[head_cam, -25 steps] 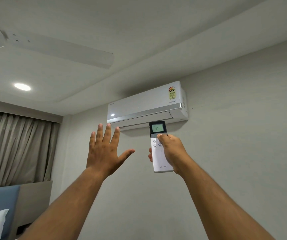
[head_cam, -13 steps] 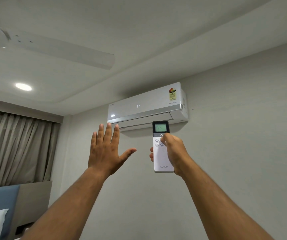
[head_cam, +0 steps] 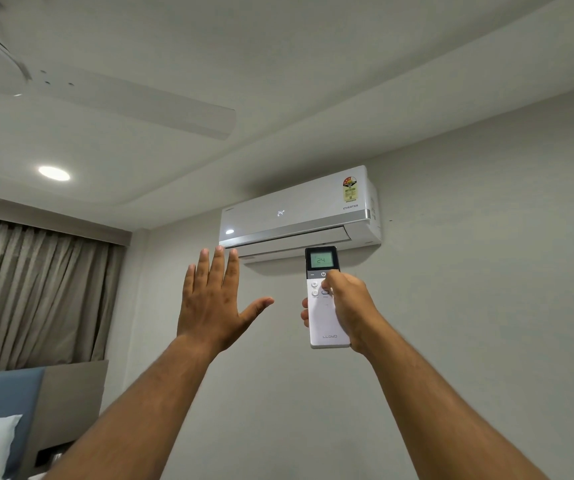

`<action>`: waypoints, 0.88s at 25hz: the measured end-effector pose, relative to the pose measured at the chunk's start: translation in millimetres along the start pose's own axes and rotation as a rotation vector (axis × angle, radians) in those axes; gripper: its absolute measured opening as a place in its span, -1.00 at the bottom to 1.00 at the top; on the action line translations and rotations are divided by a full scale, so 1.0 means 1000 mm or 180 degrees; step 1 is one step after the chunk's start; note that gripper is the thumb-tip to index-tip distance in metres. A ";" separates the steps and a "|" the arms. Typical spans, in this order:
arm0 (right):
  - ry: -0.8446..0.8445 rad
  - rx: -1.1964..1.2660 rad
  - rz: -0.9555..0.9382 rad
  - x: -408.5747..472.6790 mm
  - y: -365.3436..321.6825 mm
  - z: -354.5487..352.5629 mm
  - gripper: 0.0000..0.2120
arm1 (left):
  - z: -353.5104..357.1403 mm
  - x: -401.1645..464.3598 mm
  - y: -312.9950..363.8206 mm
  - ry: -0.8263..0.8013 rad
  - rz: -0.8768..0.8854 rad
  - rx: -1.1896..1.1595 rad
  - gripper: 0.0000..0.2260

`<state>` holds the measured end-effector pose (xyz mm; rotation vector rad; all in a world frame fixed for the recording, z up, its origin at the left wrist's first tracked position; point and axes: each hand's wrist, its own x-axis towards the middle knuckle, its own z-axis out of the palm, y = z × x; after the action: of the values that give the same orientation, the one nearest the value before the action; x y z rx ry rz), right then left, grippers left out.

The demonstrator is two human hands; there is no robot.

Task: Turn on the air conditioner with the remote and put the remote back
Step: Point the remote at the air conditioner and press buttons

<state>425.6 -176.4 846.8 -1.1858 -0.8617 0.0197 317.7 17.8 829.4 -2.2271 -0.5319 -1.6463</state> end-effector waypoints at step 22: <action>0.0086 -0.0064 0.0078 0.006 0.013 0.010 -0.83 | 0.007 -0.002 -0.010 -0.0001 0.0071 0.0002 -0.11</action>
<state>429.5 -160.2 840.9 -1.2131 -0.8252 0.0149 318.7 29.6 825.2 -2.2249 -0.5060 -1.6344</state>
